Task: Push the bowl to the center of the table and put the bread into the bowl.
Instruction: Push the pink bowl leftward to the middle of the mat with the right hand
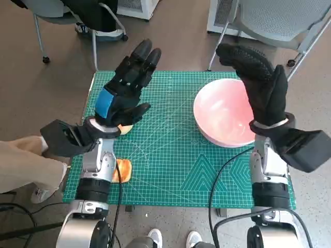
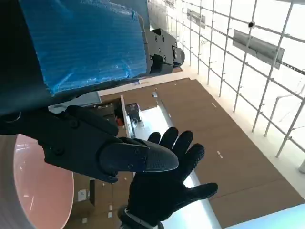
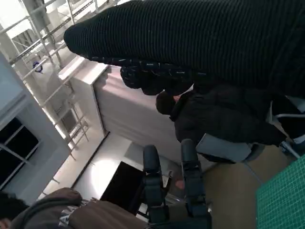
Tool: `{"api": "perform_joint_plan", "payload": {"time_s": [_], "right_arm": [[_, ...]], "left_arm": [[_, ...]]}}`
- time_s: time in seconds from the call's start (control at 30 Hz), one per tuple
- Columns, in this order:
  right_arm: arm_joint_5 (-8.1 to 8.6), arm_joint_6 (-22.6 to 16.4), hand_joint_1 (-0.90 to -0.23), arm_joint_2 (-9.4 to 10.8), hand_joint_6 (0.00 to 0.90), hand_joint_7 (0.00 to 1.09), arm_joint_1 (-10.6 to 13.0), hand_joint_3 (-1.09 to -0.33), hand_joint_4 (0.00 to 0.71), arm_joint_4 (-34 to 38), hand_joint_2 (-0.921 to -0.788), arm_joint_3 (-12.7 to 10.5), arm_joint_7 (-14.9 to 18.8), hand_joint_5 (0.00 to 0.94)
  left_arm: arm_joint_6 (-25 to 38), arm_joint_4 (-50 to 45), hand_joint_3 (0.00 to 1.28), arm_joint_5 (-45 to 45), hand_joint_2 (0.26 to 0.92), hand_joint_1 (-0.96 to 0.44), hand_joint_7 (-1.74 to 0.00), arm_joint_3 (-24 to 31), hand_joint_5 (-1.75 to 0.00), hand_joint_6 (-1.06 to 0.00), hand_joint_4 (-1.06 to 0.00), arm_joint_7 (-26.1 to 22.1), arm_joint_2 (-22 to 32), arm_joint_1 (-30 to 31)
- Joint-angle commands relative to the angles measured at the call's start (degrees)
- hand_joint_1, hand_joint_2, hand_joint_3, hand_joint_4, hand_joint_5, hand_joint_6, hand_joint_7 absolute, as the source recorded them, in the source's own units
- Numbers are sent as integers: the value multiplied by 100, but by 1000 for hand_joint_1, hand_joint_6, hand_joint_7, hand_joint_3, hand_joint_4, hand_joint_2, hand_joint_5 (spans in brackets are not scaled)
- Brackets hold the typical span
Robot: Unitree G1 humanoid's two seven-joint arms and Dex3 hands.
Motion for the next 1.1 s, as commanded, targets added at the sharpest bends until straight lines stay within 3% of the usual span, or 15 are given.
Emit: {"api": "perform_joint_plan", "payload": {"time_s": [0.03,0.27,0.57,0.83,1.1], "right_arm": [[6,91,-675,-42,87,492,124,-727,208,-6,-921,-5,43,0],[44,131,-673,-89,81,490,159,-726,207,-75,-921,-37,60,0],[167,5,-671,-517,84,486,-69,-714,215,585,-921,-420,202,4],[-29,-293,-662,-944,106,457,-512,-713,211,1889,-921,-757,-82,2],[-327,-109,-669,-1313,120,411,-922,-718,202,3193,-921,-907,-787,1]], "left_arm": [[-15,-83,231,3,921,-644,-4,-1,-3,-163,-10,32,-51,-15],[-34,-50,230,6,921,-644,-3,8,-2,-161,-9,15,-38,-13],[-21,-102,233,-14,921,-639,-2,24,0,-159,-7,-4,-5,25],[2,-137,238,-44,921,-636,0,40,1,-155,-1,-23,24,50],[9,-124,237,-78,921,-624,-1,81,1,-155,1,-61,39,69]]}}
